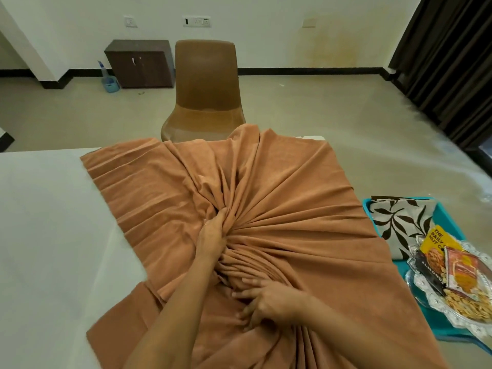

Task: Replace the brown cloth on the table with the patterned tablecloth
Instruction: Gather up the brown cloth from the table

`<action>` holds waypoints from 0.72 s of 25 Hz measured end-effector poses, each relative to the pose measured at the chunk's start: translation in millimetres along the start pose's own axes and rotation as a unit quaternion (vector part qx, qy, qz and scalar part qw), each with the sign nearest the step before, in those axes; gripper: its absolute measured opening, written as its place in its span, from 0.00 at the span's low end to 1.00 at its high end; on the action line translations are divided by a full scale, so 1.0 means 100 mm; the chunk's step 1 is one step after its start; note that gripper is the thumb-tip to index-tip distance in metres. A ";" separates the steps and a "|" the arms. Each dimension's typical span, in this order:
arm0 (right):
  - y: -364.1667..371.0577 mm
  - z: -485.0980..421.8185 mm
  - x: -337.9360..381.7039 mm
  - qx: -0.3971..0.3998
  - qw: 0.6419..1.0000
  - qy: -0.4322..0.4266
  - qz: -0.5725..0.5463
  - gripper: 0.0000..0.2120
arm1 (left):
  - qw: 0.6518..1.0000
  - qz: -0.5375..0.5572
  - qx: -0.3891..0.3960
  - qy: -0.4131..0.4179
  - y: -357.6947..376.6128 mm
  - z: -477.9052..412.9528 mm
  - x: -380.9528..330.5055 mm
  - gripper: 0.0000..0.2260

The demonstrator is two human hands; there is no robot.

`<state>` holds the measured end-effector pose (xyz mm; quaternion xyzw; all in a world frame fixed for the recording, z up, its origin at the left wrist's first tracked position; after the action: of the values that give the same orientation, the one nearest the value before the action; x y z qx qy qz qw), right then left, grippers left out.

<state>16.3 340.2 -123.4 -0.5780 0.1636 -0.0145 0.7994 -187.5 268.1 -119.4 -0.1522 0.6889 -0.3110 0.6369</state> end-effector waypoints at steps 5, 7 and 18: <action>0.17 0.61 -1.31 0.141 0.962 0.234 -0.018 0.09 | 0.999 0.019 -0.026 0.019 -0.15 0.16 0.00 0.26; -0.04 0.38 -1.18 0.132 0.943 0.302 -0.047 0.10 | 0.999 0.025 -0.040 0.022 -0.18 0.23 -0.03 0.22; 0.62 1.10 -0.53 0.224 0.595 0.652 -0.413 0.31 | 0.999 0.029 -0.017 -0.002 -0.17 0.36 0.09 0.27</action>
<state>-13.7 473.1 -137.0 -0.2232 0.3764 -0.7527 0.4919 -156.7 240.9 -115.5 -0.1434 0.6968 -0.2809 0.6441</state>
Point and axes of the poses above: each hand's wrist, its own z-axis away from the middle knuckle, its own y-axis out of the palm, x = y × z, the point moved 8 cm from there along -z, towards the middle knuckle, and after that the axes turned 15 degrees about z, right-handed, at the moved point
